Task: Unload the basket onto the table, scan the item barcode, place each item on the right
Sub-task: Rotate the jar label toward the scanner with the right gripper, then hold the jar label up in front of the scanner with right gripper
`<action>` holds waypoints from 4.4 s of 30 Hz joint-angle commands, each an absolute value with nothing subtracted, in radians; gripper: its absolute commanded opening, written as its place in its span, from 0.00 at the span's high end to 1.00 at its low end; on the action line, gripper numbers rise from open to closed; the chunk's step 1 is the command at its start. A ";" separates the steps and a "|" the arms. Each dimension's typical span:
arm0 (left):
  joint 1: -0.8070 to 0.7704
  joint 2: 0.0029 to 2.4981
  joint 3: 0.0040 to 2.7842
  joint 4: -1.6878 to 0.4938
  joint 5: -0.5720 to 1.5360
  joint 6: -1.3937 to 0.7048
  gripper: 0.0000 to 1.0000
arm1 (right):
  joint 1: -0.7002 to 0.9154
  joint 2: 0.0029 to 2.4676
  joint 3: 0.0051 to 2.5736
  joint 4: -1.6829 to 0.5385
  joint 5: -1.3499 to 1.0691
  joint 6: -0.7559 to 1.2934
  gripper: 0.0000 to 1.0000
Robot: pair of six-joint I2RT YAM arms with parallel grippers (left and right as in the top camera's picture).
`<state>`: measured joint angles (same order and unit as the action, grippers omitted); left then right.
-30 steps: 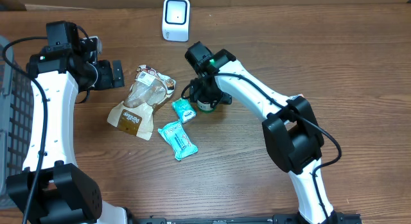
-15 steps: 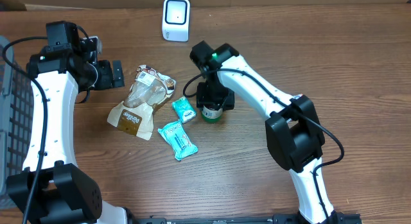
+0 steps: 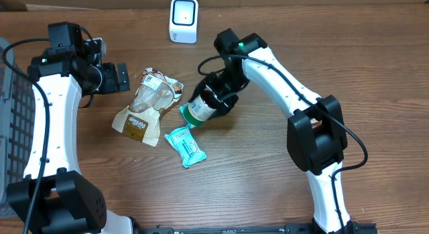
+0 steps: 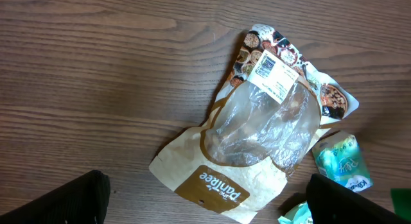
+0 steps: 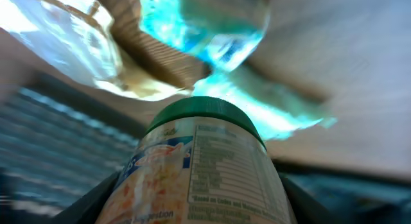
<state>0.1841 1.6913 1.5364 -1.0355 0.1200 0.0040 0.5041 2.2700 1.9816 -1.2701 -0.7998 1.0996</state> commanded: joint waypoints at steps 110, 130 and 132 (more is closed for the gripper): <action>0.189 1.680 1.551 -1.036 0.124 0.022 0.00 | 0.584 2.600 2.101 0.640 0.235 0.047 0.80; 0.189 1.680 1.551 -1.036 0.124 0.022 0.00 | 0.636 2.291 2.149 0.350 0.268 -0.060 0.85; 0.189 1.680 1.551 -1.036 0.124 0.022 0.00 | 0.643 2.230 2.149 0.253 0.268 -0.052 0.87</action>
